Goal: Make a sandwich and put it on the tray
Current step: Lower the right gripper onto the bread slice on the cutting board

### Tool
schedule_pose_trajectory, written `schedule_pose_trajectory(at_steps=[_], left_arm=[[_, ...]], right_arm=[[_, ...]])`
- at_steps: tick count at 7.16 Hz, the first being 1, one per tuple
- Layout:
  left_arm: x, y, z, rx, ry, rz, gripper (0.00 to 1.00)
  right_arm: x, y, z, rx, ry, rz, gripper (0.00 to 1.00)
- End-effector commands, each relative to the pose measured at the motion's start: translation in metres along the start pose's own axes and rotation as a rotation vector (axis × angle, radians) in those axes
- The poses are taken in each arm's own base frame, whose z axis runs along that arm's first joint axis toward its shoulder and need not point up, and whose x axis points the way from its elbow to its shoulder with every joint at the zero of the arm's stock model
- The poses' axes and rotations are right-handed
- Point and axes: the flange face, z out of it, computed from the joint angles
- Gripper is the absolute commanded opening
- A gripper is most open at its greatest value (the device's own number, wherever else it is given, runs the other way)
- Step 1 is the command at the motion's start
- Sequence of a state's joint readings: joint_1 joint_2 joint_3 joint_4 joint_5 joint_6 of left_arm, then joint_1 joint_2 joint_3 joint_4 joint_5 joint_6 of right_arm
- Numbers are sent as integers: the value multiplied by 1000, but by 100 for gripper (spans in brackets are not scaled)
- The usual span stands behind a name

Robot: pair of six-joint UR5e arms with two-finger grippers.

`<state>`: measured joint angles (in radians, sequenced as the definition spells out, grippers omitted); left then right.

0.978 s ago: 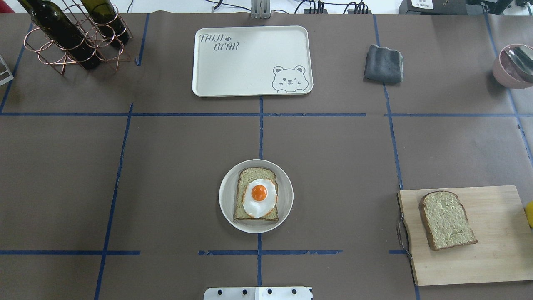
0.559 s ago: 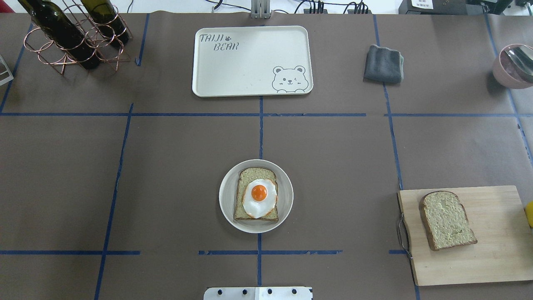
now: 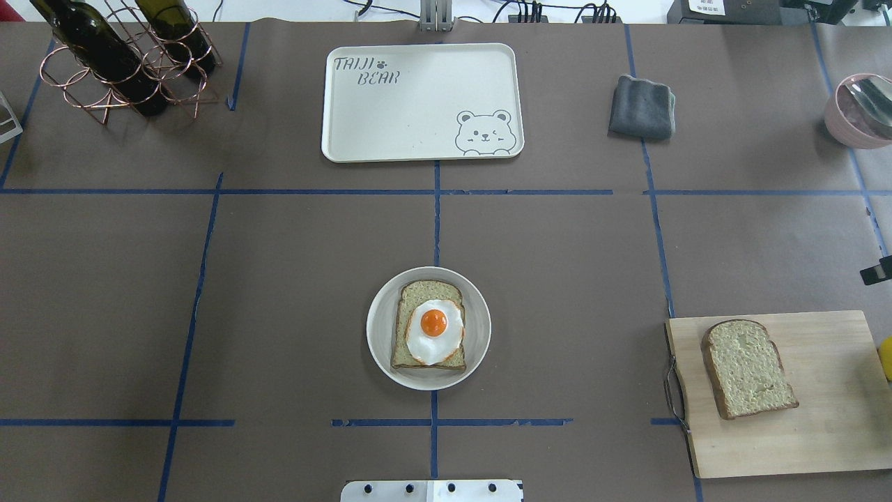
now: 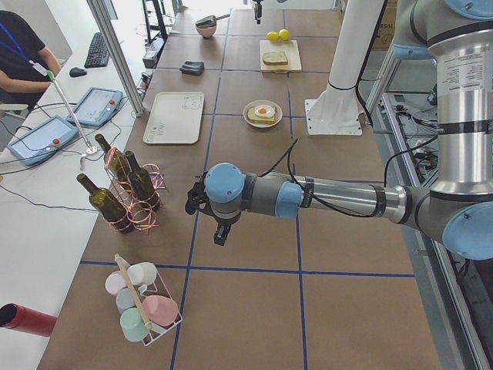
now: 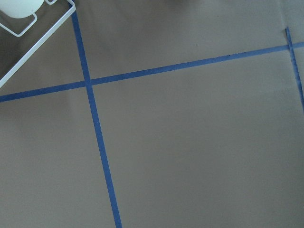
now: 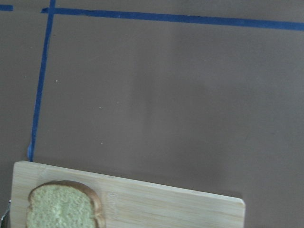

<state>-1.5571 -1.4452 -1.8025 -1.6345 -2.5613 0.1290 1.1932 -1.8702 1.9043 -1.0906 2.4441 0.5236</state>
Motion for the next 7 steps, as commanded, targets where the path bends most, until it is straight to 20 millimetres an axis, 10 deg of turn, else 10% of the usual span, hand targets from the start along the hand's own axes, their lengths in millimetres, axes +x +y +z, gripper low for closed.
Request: schedule_pose_trajectory(at_steps=[1,4,7], left_arm=[[8,-6,2,12,5,-30,100],[53,-22,27,43,36,-109,100],[53,-21,27,49,38,-112,100]], right_arm=[[-45,25,40,-22,-48,111,99],[-79,68,95,-68,-23,205,95],[-74,80,119,-114,-8,184,79]])
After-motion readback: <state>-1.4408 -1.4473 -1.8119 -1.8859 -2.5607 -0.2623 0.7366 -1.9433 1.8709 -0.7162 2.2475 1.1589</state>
